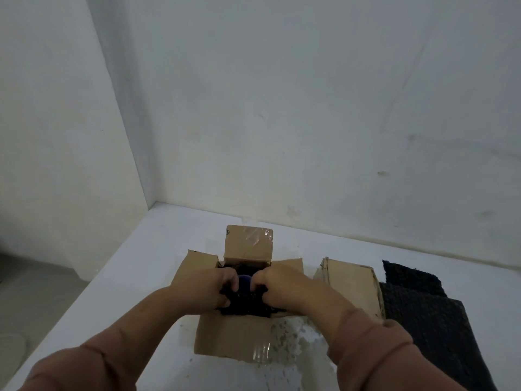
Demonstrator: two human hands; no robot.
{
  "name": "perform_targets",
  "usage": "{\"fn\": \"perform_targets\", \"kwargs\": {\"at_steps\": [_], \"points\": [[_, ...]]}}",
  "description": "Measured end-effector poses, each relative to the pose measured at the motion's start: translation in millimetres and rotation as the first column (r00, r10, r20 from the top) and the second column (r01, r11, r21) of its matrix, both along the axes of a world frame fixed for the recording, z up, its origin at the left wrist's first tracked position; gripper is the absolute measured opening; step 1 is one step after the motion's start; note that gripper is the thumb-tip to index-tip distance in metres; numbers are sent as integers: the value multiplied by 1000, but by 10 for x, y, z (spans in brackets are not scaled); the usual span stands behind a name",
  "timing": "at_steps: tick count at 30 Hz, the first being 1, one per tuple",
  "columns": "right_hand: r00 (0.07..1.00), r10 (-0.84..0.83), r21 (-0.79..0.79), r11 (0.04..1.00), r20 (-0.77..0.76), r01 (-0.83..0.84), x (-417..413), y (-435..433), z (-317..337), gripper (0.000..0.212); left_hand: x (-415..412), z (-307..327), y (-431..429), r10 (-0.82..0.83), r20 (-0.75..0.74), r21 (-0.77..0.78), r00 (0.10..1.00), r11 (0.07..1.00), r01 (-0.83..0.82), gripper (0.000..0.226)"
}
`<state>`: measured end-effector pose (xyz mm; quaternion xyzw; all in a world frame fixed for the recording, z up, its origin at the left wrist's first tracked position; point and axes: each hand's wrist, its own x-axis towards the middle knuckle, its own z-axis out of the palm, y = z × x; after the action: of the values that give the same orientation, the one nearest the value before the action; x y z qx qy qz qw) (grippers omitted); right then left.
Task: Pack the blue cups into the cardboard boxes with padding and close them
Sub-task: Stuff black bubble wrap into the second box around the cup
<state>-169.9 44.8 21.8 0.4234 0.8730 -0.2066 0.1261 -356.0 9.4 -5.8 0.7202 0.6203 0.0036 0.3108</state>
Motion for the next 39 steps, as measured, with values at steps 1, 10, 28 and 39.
{"fn": "perform_targets", "kwargs": {"at_steps": [1,10,28,39], "points": [[1000,19,1,1000,24,-19,-20,0,-11,37,-3,-9,8,-29,-14,-16,999,999,29,24],[959,176,-98,983,220,-157,-237,96,-4,31,-25,-21,141,-171,-33,-79,985,983,168,25],[946,236,166,947,224,-275,-128,40,-338,19,116,-213,252,-369,-372,63,851,905,420,20],[966,201,116,968,163,-221,-80,63,-303,24,-17,-140,220,-344,-224,10,912,935,355,22]]}}
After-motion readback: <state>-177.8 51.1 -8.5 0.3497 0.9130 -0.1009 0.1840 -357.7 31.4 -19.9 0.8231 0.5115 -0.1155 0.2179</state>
